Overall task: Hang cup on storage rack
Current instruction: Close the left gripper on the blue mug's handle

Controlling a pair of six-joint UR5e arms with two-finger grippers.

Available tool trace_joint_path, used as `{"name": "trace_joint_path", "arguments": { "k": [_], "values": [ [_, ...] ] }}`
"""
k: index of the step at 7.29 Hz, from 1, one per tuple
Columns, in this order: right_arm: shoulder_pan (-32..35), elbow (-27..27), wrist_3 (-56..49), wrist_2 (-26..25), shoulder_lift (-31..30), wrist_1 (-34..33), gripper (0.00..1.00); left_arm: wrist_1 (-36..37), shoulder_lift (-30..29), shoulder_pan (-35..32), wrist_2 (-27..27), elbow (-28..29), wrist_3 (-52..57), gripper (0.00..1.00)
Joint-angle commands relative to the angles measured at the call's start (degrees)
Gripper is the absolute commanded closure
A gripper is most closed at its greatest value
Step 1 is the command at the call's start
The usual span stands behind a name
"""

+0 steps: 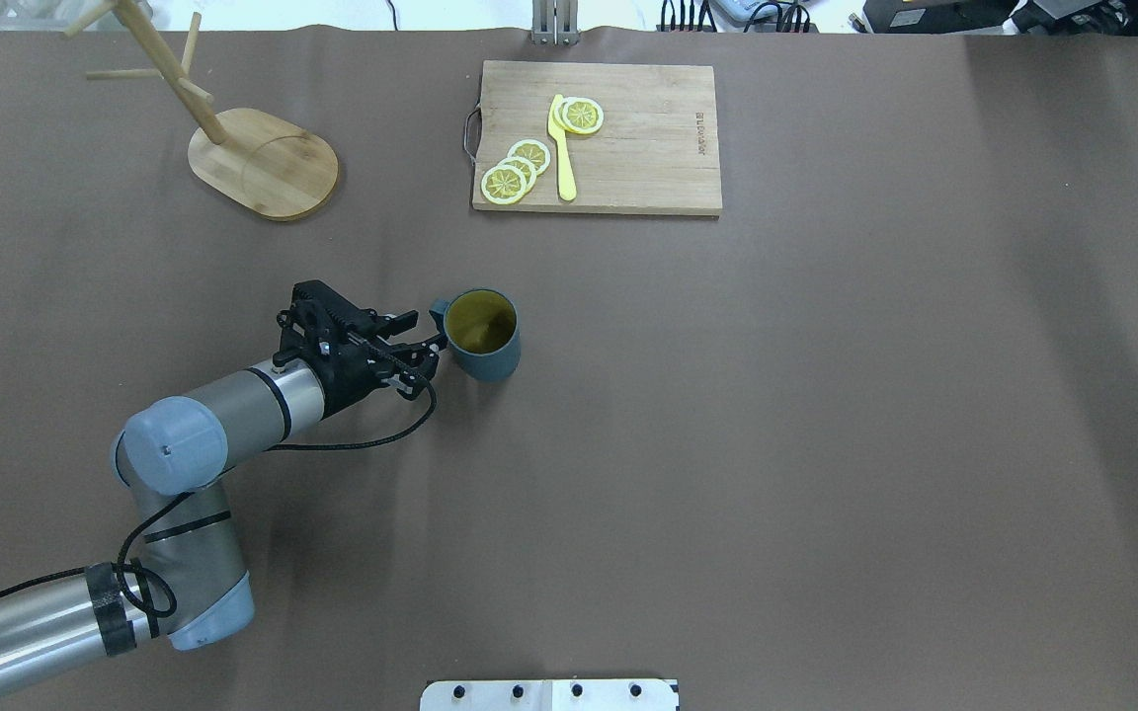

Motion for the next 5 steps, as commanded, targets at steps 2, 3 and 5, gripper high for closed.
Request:
{"name": "trace_joint_path", "arguments": {
  "k": [2, 3, 5],
  "values": [
    [0.0, 0.0, 0.0, 0.0, 0.0, 0.0, 0.0, 0.2, -1.1, -0.4, 0.0, 0.8, -0.3, 0.48],
    [0.0, 0.0, 0.0, 0.0, 0.0, 0.0, 0.0, 1.8, -2.3, -0.5, 0.0, 1.5, -1.3, 0.49],
    [0.0, -0.1, 0.0, 0.0, 0.0, 0.0, 0.0, 2.5, -2.7, -1.2, 0.0, 2.0, -1.3, 0.5]
  ]
}}
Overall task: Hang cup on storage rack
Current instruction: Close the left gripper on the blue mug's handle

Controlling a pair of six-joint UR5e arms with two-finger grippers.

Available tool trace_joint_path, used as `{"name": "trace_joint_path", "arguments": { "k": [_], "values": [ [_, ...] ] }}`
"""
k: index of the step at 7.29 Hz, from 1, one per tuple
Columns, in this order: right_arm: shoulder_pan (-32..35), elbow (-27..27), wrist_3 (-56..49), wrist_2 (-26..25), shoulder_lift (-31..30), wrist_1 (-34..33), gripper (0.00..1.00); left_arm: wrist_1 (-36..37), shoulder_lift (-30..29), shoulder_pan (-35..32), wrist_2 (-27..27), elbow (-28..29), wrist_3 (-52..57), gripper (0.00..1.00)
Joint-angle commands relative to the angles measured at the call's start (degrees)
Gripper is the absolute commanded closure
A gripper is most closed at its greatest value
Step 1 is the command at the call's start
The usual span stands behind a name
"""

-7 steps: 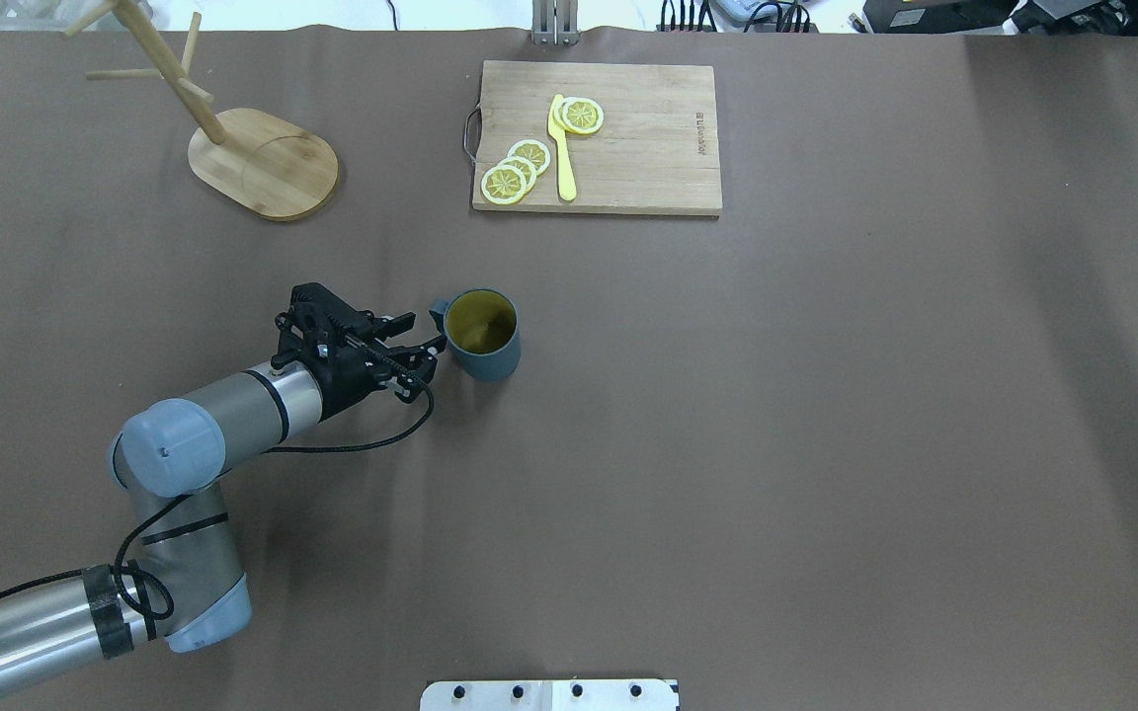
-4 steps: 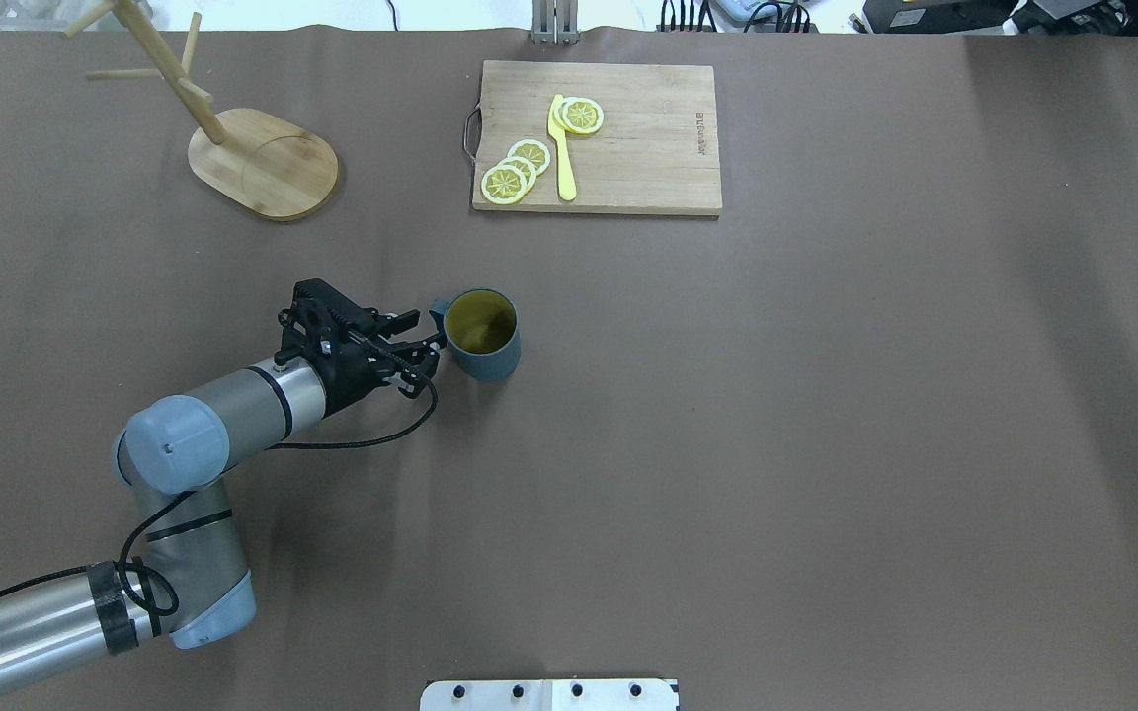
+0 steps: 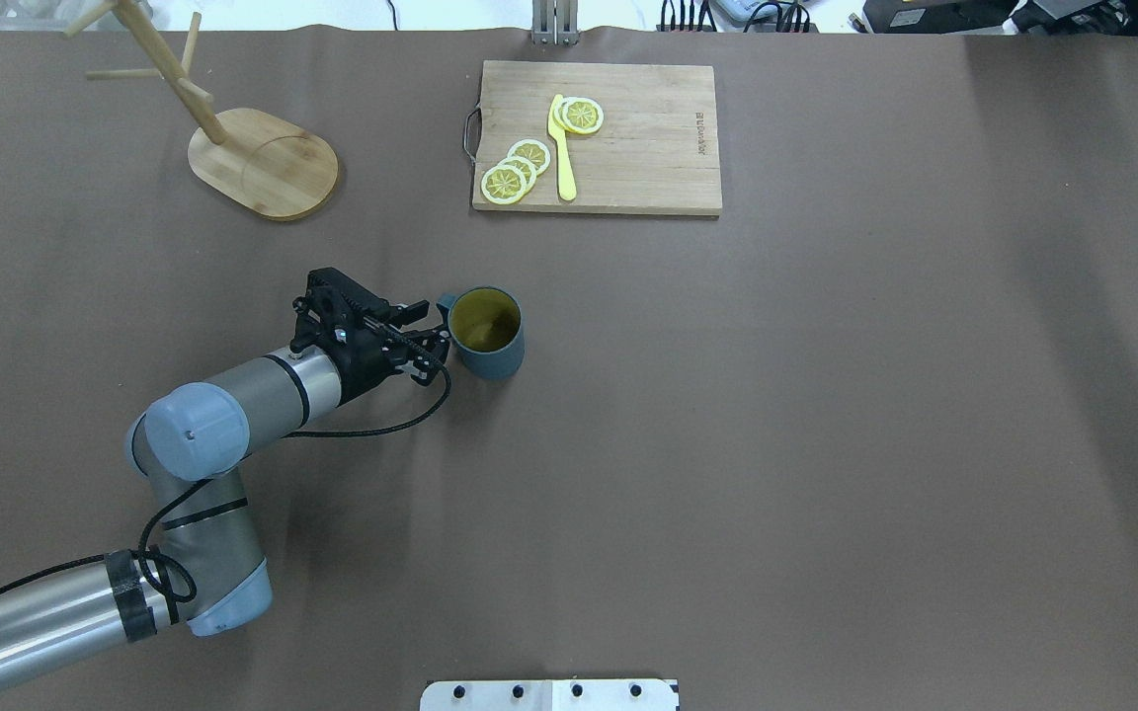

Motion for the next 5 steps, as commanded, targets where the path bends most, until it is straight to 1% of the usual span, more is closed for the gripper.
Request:
{"name": "trace_joint_path", "arguments": {
  "k": [1, 5],
  "values": [
    [0.0, -0.1, 0.0, 0.0, 0.0, 0.0, 0.0, 0.4, -0.3, -1.5, -0.3, 1.0, 0.0, 0.51],
    [0.0, -0.1, 0.0, 0.0, 0.1, 0.0, 0.0, 0.3, -1.6, -1.9, -0.6, 1.9, 0.0, 0.51]
  ]
}}
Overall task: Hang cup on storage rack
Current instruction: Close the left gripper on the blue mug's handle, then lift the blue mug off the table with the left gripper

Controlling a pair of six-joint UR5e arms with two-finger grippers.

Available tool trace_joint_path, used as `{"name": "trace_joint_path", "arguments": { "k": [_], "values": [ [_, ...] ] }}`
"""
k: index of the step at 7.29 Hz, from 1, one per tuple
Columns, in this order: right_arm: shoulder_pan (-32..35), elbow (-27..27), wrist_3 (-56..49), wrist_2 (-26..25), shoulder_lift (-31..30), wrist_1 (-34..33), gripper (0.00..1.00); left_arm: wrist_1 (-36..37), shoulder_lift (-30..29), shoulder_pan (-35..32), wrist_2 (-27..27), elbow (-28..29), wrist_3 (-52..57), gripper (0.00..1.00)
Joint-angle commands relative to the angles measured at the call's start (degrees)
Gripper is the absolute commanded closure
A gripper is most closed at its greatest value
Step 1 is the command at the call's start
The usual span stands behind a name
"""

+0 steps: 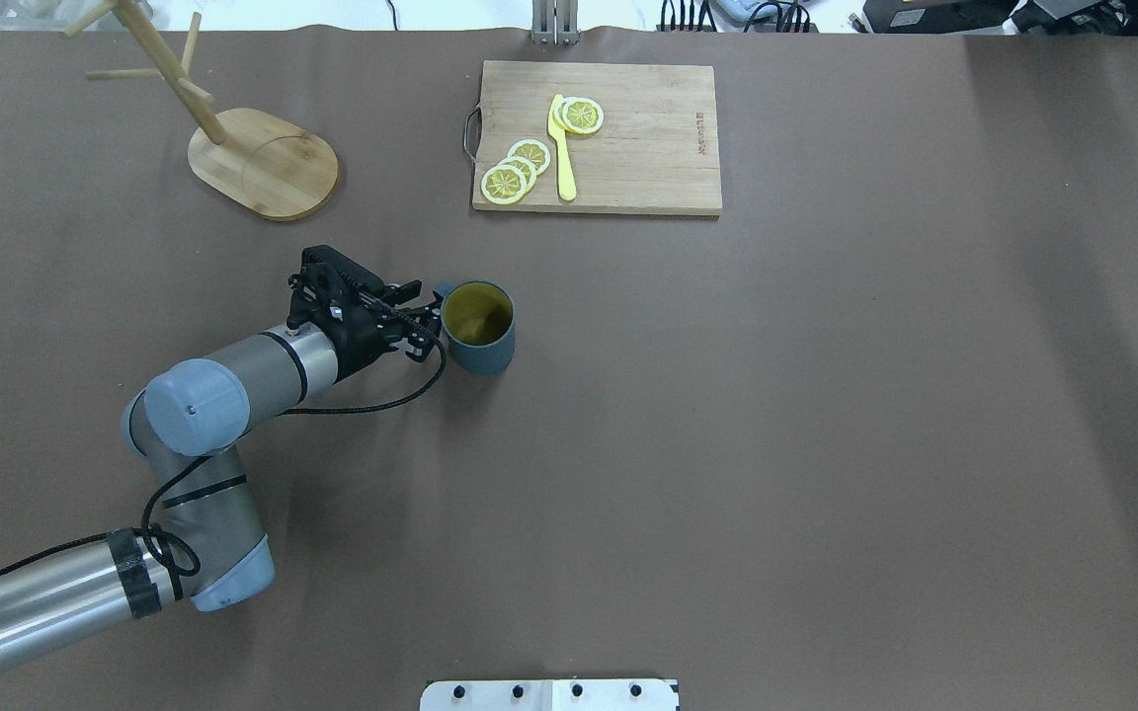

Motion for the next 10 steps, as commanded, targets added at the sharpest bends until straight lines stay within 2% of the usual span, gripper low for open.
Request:
{"name": "trace_joint_path", "arguments": {
  "k": [1, 2, 3, 4, 5, 6, 8, 10],
  "values": [
    [0.0, -0.1, 0.0, 0.0, 0.1, 0.0, 0.0, -0.1, -1.5, 0.1, -0.1, 1.2, 0.2, 0.51],
    [-0.1, -0.2, 0.0, 0.0, 0.1, 0.0, 0.0, -0.1, -2.0, 0.1, -0.2, 2.3, 0.3, 0.52],
    [-0.1, -0.3, 0.0, 0.0, 0.2, 0.0, 0.0, -0.1, -2.0, 0.1, -0.7, 2.3, 0.4, 0.57],
    [-0.1, -0.3, 0.0, 0.0, 0.2, 0.0, 0.0, -0.1, -2.0, 0.1, -1.5, 2.3, 0.5, 0.67],
    [0.0, -0.3, 0.0, 0.0, 0.2, 0.0, 0.0, -0.2, -2.0, 0.1, -1.6, 2.2, 0.5, 0.84],
    [0.0, -0.3, 0.0, 0.0, 0.2, 0.0, 0.0, -0.2, -2.0, 0.0, -2.1, 2.2, 0.5, 0.95],
    [-0.1, -0.3, 0.0, 0.0, 0.1, 0.1, 0.0, -0.7, -2.0, -0.1, -2.2, 2.2, 0.5, 1.0],
    [0.0, -0.3, 0.0, 0.0, 0.1, 0.3, 0.0, -0.8, -2.0, -0.2, -2.2, 1.8, -0.2, 1.0]
  ]
}}
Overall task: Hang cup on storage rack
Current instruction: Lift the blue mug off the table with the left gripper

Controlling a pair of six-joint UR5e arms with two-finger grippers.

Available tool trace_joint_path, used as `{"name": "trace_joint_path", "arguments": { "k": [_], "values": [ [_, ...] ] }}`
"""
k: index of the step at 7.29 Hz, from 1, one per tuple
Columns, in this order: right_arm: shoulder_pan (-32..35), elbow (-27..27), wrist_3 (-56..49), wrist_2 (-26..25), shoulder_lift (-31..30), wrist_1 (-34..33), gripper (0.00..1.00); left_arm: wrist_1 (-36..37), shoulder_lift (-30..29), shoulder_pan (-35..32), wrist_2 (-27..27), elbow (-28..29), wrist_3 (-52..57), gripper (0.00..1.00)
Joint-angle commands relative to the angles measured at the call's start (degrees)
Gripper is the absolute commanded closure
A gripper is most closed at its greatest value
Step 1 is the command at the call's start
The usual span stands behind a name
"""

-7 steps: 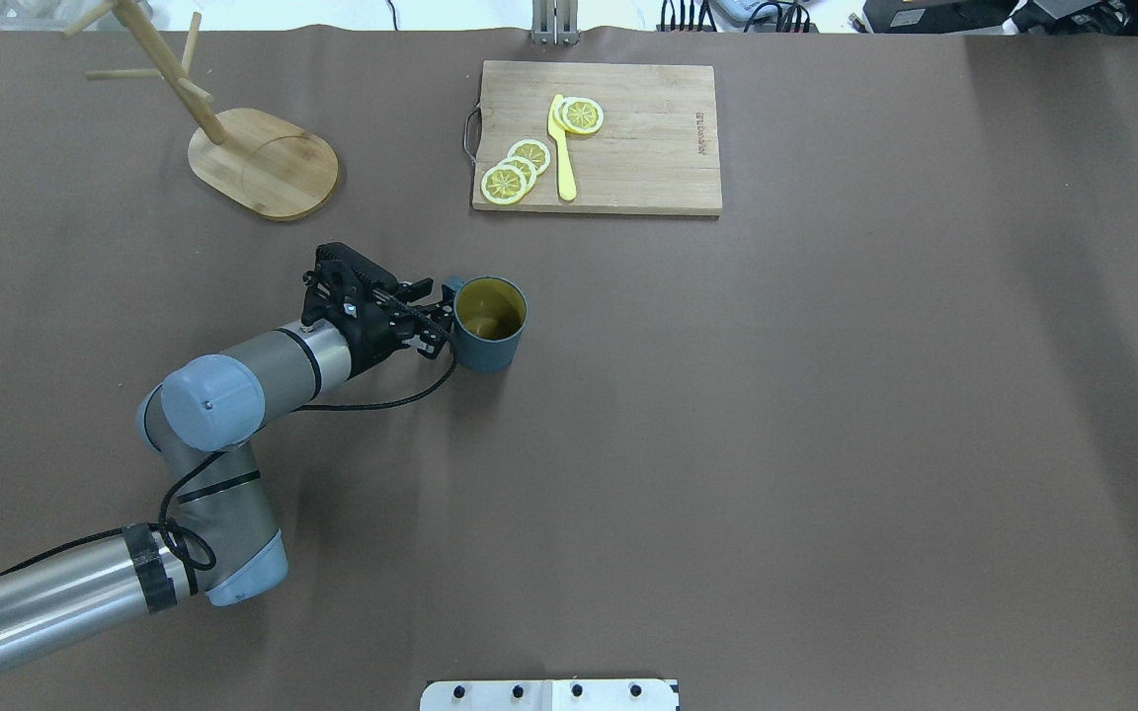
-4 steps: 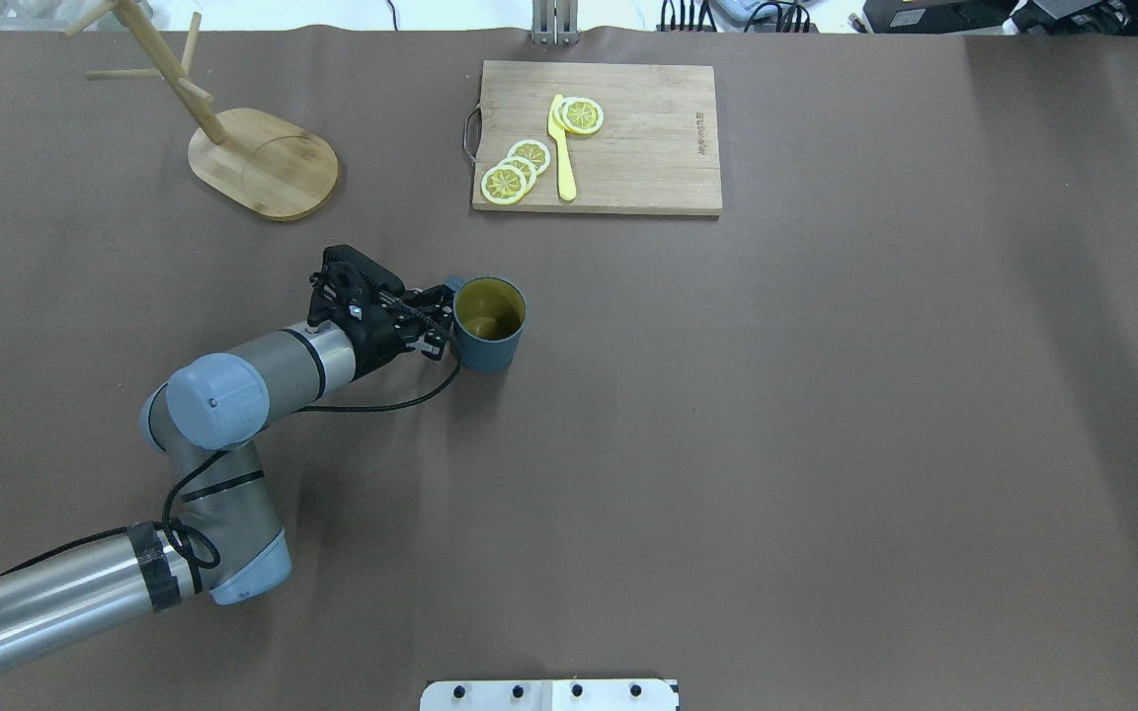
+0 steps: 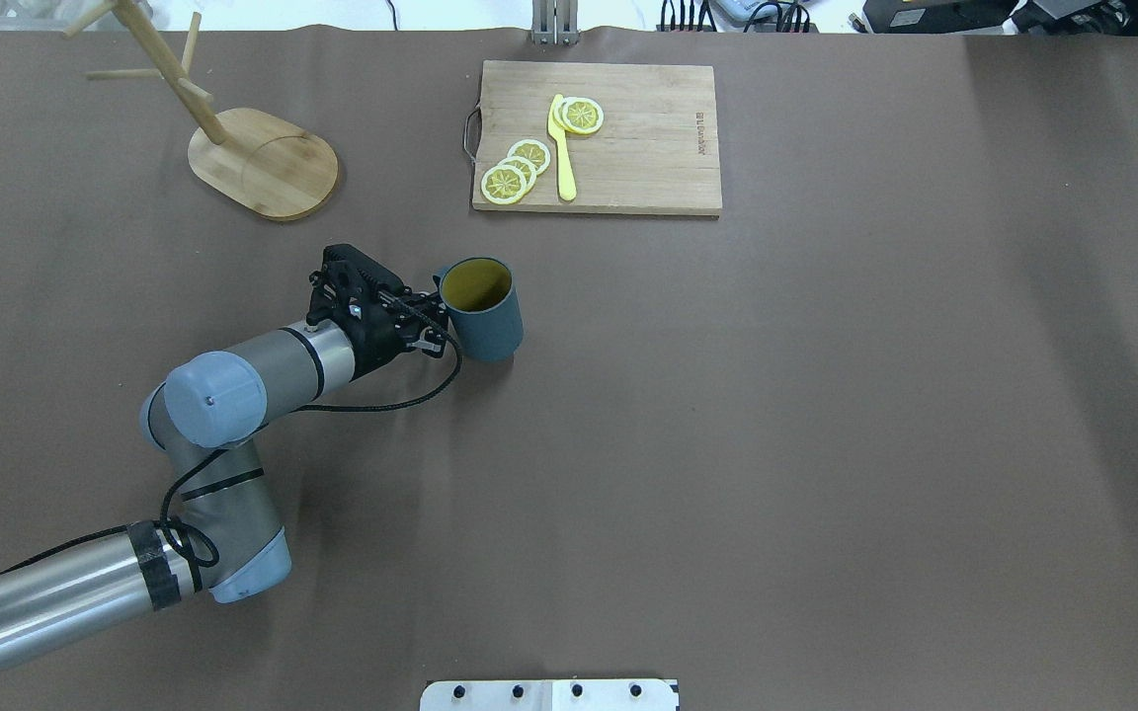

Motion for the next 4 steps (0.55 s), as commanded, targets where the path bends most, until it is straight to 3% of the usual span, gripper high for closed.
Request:
{"name": "trace_joint_path", "arguments": {
  "k": [1, 4],
  "values": [
    [0.0, 0.0, 0.0, 0.0, 0.0, 0.2, 0.0, -0.2, -1.1, -0.3, 0.0, -0.4, -1.5, 1.0],
    [0.1, 0.0, 0.0, 0.0, -0.2, 0.2, 0.0, -0.2, -1.4, -0.7, -3.4, -2.0, -19.2, 1.0]
  ]
}}
